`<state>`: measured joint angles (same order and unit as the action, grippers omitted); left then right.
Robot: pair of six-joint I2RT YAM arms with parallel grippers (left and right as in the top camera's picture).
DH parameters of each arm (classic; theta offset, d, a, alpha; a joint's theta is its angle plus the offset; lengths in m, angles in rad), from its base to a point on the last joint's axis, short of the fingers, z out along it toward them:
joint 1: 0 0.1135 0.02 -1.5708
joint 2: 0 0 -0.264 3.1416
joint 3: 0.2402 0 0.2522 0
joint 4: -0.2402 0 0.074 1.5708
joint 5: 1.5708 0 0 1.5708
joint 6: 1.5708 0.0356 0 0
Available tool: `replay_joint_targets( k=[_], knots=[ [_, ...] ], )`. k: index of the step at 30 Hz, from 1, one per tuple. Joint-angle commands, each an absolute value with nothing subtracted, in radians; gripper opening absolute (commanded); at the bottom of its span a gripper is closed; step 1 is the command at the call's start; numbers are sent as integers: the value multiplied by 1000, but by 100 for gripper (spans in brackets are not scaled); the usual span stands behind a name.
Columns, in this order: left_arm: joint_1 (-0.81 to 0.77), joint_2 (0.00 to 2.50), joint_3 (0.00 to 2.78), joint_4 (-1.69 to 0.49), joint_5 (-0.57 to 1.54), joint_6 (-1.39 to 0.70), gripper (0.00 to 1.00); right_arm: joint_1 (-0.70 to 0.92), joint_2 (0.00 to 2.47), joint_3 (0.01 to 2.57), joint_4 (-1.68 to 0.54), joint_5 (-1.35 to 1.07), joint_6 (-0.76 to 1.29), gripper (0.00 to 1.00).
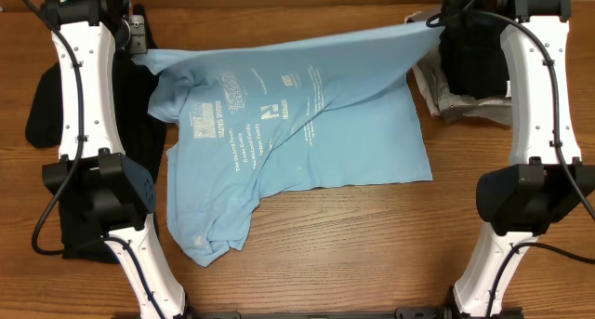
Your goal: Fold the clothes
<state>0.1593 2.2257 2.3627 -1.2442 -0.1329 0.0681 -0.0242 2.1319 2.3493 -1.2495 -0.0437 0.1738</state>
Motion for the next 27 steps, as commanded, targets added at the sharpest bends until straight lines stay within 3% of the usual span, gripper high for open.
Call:
replay_joint_targets(
  k=[1, 8, 19, 27],
  knots=[
    [170, 2214, 2361, -1282, -36, 44, 4, -34, 2121, 2342, -1286, -17, 164, 4],
    [170, 2216, 2278, -1319, -25, 44, 4, -33, 2122, 2260, -1315, -45, 162, 4],
    [168, 2217, 2185, -1157, 28, 44, 4, 9, 2123, 2104, -1093, -66, 153, 4],
    [161, 2218, 2158, -1195, 27, 45, 4, 19, 2123, 1959, -1119, -66, 160, 4]
  ],
)
